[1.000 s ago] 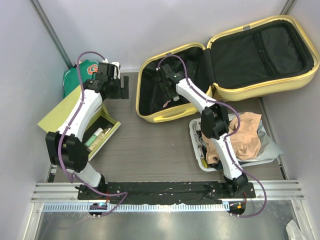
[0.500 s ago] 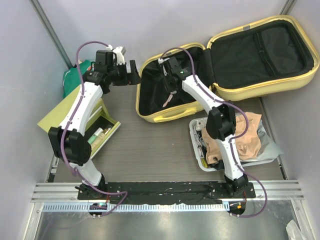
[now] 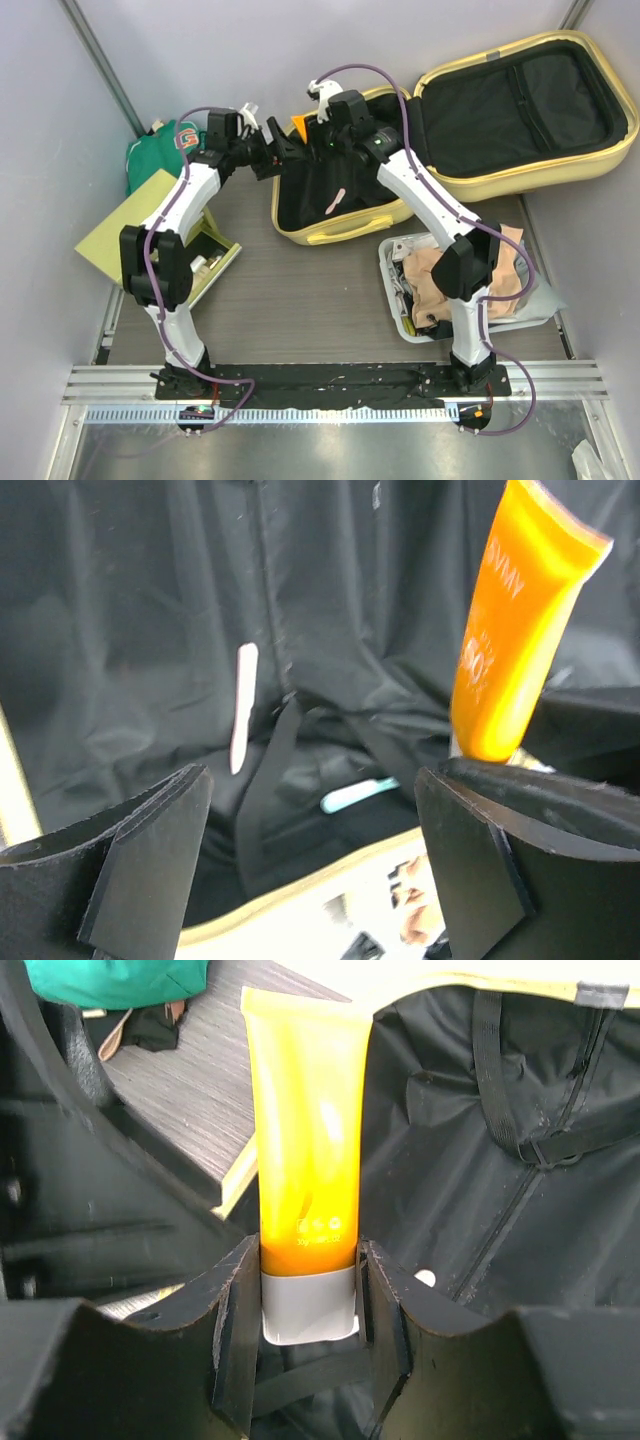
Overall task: Open, take out, and arrange the luggage
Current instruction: Place the personal item in the drawer.
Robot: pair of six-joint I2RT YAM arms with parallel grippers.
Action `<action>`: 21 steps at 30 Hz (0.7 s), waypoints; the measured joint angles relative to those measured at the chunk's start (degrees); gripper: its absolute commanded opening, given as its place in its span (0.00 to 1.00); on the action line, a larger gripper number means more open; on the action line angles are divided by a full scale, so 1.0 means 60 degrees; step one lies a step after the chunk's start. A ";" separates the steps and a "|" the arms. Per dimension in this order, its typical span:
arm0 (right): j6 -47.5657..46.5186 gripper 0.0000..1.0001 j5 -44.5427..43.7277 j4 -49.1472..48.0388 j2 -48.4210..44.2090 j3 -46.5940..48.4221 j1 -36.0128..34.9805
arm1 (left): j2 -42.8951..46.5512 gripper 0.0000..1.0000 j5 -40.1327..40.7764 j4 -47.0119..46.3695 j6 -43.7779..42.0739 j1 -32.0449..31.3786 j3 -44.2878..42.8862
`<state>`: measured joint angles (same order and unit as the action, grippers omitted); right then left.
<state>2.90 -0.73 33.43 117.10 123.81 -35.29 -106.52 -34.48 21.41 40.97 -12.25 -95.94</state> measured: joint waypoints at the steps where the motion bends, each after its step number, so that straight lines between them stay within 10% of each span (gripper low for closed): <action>1: 0.0007 0.24 0.0044 0.0047 0.0000 0.0000 0.0022 | -0.0007 0.84 -0.0062 -0.0331 0.0284 0.0018 0.0157; 21: -0.0157 0.24 0.0113 0.0925 0.0204 -0.0011 -0.0346 | 0.0066 0.74 -0.0911 -0.4433 0.3162 0.0543 0.1727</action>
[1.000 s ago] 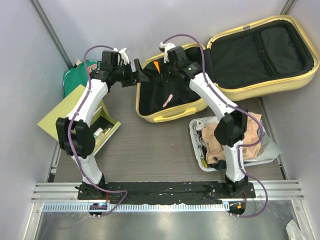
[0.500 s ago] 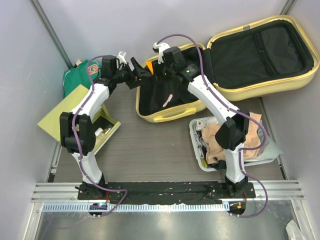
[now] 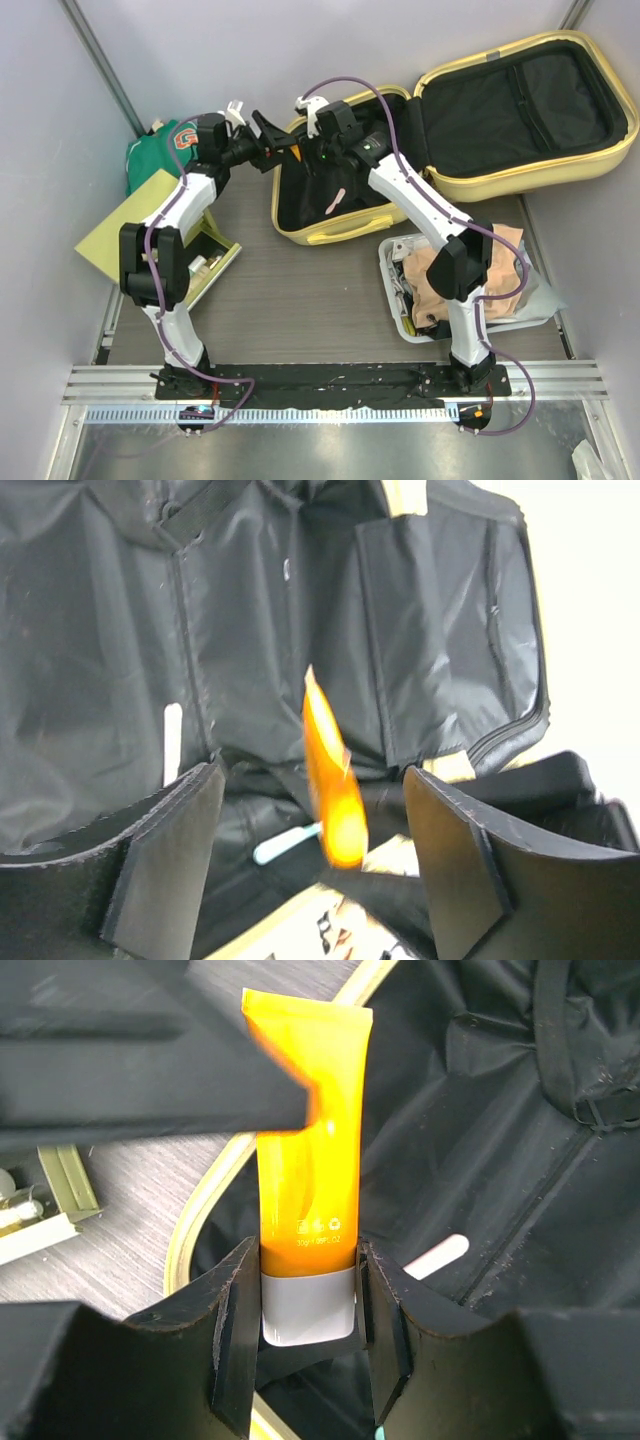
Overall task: Open, take out, and arrange the luggage
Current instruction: Place the personal item in the drawer.
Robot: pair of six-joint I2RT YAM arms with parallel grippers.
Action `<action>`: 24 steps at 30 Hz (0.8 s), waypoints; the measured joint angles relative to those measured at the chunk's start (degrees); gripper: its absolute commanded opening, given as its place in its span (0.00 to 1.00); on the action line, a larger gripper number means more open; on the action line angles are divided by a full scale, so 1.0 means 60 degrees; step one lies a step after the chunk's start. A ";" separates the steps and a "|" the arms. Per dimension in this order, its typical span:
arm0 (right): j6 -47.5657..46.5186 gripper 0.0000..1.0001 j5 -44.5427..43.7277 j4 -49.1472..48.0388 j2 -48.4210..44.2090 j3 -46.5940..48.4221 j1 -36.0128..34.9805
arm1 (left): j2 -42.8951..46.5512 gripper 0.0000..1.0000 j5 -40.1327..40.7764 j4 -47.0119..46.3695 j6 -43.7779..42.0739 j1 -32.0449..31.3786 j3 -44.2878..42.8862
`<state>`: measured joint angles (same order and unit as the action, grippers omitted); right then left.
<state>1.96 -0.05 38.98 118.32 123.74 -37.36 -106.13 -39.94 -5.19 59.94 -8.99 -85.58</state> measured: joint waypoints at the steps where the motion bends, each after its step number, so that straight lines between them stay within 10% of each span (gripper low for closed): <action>1: -0.0033 0.24 0.0004 0.0000 0.0004 0.0000 -0.0044 | -0.0098 0.71 -0.0004 -0.0076 0.0047 -0.0007 -0.0109; 11: -0.0361 0.42 -0.0186 0.0055 0.0004 0.0000 -0.0299 | -0.0576 0.19 -0.0098 -0.0302 0.0331 -0.0255 -0.0390; 16: -0.0426 0.70 -0.0390 0.0127 0.0087 0.0000 -0.0361 | -0.0561 0.13 -0.0135 -0.0062 0.0069 -0.0244 -0.0393; 24: -0.0681 0.82 -0.1224 -0.0142 0.0091 -0.0175 -0.0302 | -0.0277 0.13 0.0117 0.3038 -0.2652 0.0302 -0.0645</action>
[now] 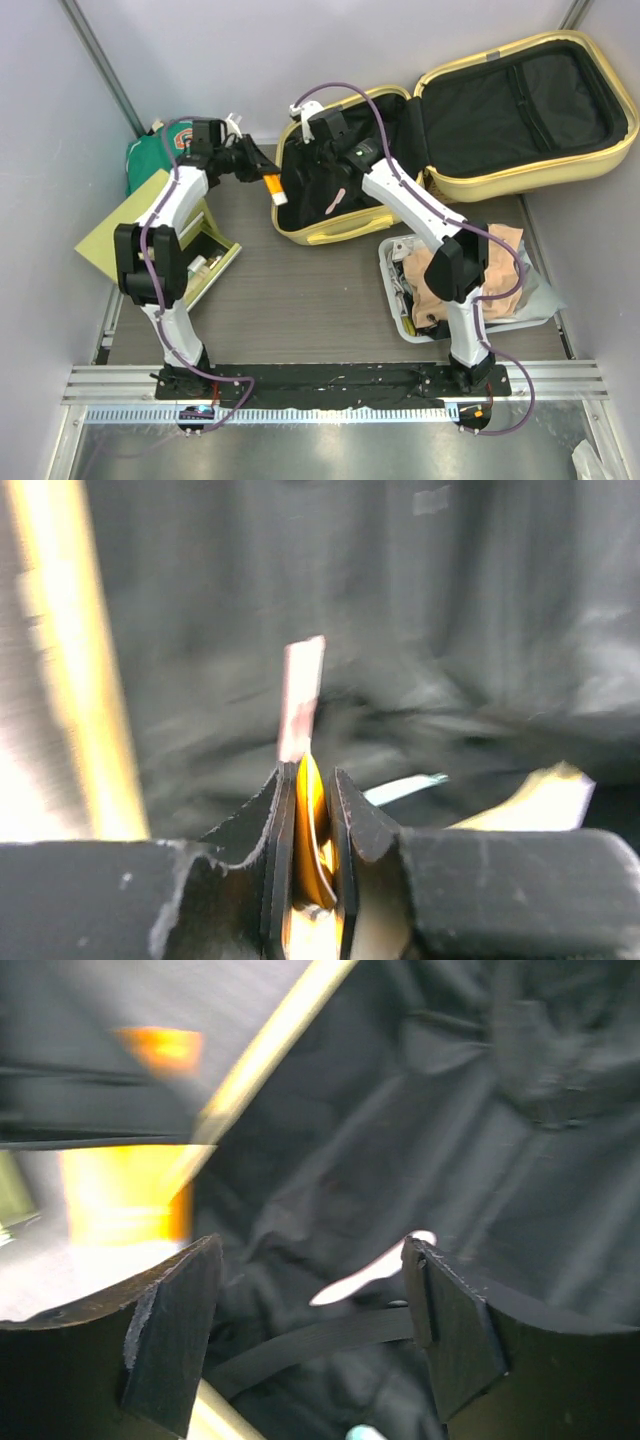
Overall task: Open, take out, and arrange the luggage
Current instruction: Place the personal item in the drawer.
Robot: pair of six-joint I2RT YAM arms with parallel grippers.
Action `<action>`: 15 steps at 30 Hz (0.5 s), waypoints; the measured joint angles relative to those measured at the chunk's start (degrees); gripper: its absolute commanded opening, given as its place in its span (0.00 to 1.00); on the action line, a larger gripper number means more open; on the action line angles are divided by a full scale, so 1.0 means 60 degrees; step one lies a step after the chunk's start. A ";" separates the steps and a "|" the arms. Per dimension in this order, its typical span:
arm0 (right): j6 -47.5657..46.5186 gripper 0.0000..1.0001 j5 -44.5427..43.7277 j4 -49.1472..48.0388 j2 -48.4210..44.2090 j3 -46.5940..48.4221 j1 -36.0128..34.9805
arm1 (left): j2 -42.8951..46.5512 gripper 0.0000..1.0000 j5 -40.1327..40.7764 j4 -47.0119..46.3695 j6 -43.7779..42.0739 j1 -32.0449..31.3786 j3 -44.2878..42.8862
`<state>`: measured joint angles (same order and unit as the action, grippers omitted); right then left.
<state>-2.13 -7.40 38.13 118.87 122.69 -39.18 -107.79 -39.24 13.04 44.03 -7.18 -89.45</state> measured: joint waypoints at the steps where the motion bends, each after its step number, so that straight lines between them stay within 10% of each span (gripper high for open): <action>1: -0.0040 0.82 -0.0237 -0.0149 -0.0036 -0.0106 0.0058 | 0.0084 0.13 0.0288 0.0918 -0.0703 0.0120 -0.0208; 15: 0.0408 0.83 -0.1643 -0.2656 -0.1949 -0.3636 0.2197 | 0.3588 0.13 0.7337 0.7486 -0.8032 0.0087 0.1705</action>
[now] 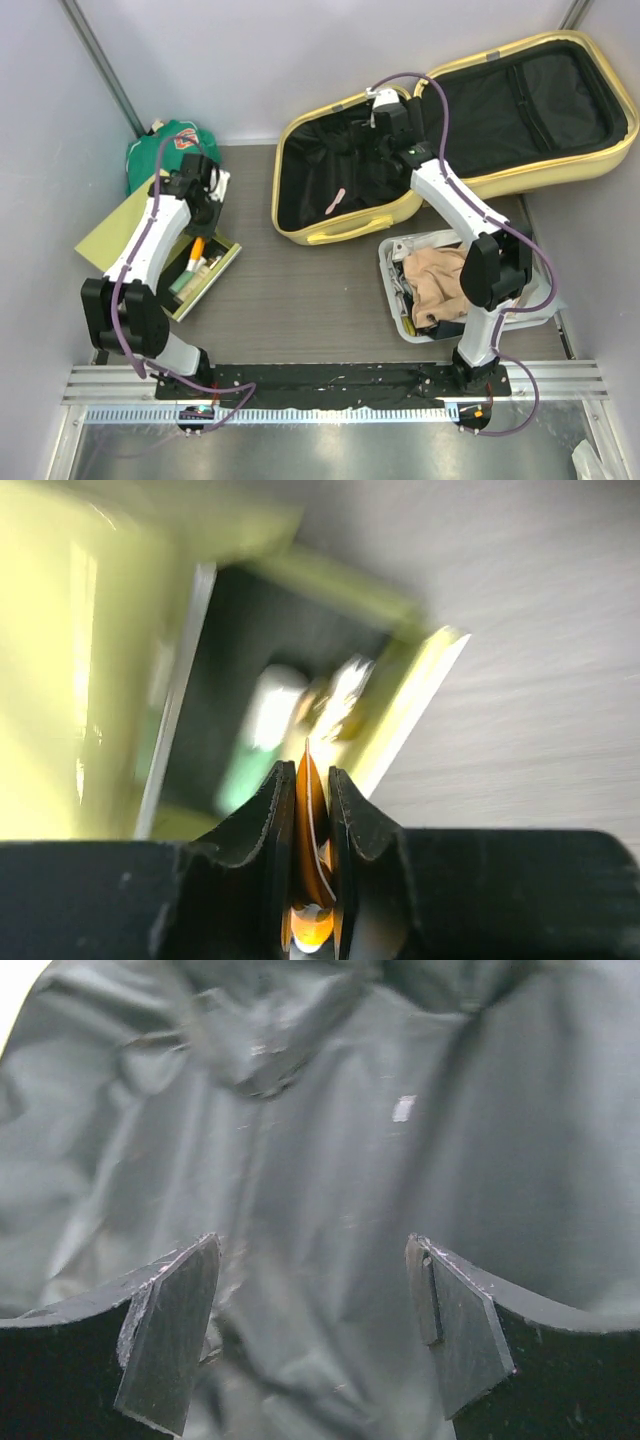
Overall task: Open, take out, and arrange the luggage
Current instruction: Place the personal item in the drawer, then pick up the personal item from the luggage.
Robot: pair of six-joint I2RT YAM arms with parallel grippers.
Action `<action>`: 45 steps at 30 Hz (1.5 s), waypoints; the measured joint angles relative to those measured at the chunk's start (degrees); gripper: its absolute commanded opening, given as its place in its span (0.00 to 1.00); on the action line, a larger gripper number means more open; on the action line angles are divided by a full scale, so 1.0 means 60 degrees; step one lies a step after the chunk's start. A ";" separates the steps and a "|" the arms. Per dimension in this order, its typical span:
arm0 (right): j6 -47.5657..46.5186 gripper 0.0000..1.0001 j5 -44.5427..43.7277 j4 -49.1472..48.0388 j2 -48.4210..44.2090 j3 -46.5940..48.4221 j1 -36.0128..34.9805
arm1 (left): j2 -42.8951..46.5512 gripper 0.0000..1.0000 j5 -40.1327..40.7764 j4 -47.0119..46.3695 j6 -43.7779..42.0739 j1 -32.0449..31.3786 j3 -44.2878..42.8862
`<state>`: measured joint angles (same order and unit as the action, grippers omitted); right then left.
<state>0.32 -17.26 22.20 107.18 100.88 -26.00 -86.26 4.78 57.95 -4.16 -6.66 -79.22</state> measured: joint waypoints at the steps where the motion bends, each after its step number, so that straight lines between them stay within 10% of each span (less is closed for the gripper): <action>1: 0.0022 0.83 -0.0004 -0.0109 -0.0029 -0.0076 0.0131 | -0.0076 0.12 0.0499 0.0095 -0.0346 -0.0087 0.0259; 8: 0.0193 0.83 -0.0022 -0.0652 -0.0277 -0.0645 0.0390 | -0.0539 0.24 0.2987 0.0106 -0.1730 -0.0280 0.1767; 10: 0.0277 0.82 -0.0011 -0.0765 -0.0426 -0.0834 0.0346 | -0.0539 0.53 0.3359 -0.0011 -0.1934 -0.0280 0.1821; 13: 0.0408 0.83 0.0025 -0.0838 -0.0568 -0.0943 0.0313 | -0.0539 0.71 0.3730 -0.0310 -0.2142 -0.0280 0.1931; 21: 0.0495 0.78 0.1060 -0.0488 -0.0353 -0.0517 0.0310 | -0.0685 0.77 0.3235 -0.0073 -0.1821 -0.0415 0.1661; 32: 0.0965 0.71 0.2065 0.3424 0.3588 0.4557 -0.0182 | -0.1628 0.78 -0.0259 -0.0579 0.0386 -0.1140 -0.1512; 45: 0.2830 0.65 0.1953 0.6240 0.5297 0.5825 -0.0528 | -0.1829 0.77 -0.1479 -0.0969 0.0965 -0.1137 -0.0812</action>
<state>17.30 -5.54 59.64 138.96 135.83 -29.17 -97.23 -4.10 52.14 1.63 -13.47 -84.09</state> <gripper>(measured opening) 0.661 0.778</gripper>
